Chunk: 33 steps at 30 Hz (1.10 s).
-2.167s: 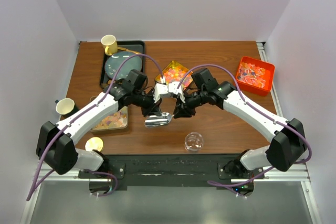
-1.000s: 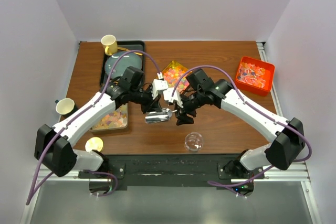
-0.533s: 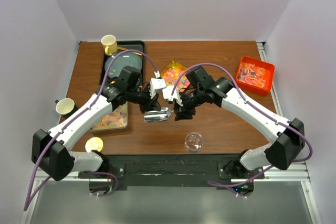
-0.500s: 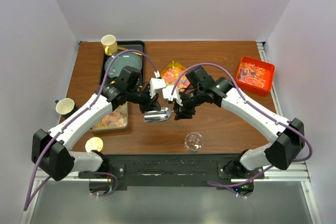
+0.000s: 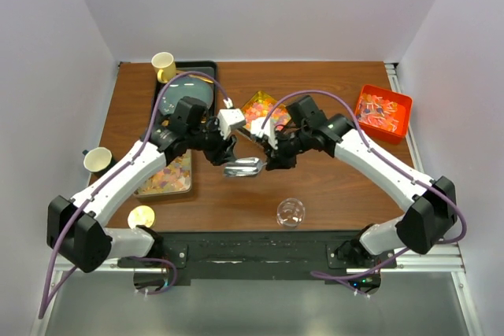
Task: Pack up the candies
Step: Pick up the spatula from the center of the board, then move the storage box to the center of the board.
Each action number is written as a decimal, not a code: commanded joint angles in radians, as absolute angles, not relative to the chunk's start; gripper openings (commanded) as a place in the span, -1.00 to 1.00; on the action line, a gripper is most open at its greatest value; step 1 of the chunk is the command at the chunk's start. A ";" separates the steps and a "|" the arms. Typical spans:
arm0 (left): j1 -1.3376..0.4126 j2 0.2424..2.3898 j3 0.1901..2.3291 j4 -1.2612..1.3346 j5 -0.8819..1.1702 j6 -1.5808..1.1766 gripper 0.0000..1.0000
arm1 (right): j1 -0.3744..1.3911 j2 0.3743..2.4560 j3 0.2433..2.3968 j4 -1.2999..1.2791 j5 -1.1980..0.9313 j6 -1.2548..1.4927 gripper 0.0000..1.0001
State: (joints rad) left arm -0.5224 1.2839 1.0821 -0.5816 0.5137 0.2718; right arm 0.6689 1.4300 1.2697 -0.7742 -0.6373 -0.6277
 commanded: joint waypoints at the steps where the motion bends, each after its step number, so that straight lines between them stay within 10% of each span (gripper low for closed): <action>1: -0.480 1.238 1.094 -0.522 0.201 0.155 0.11 | 0.551 1.361 1.221 -0.837 -0.640 -0.571 -1.00; 33: -0.288 1.391 0.858 -0.488 -0.040 -0.130 -0.07 | 0.373 1.213 1.109 -0.836 -0.637 -0.523 -1.00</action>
State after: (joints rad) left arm -0.3157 1.3815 0.8783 -0.5224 -0.0174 -0.0978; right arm 0.3782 1.2209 1.0901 -0.8528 -0.6155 -0.5396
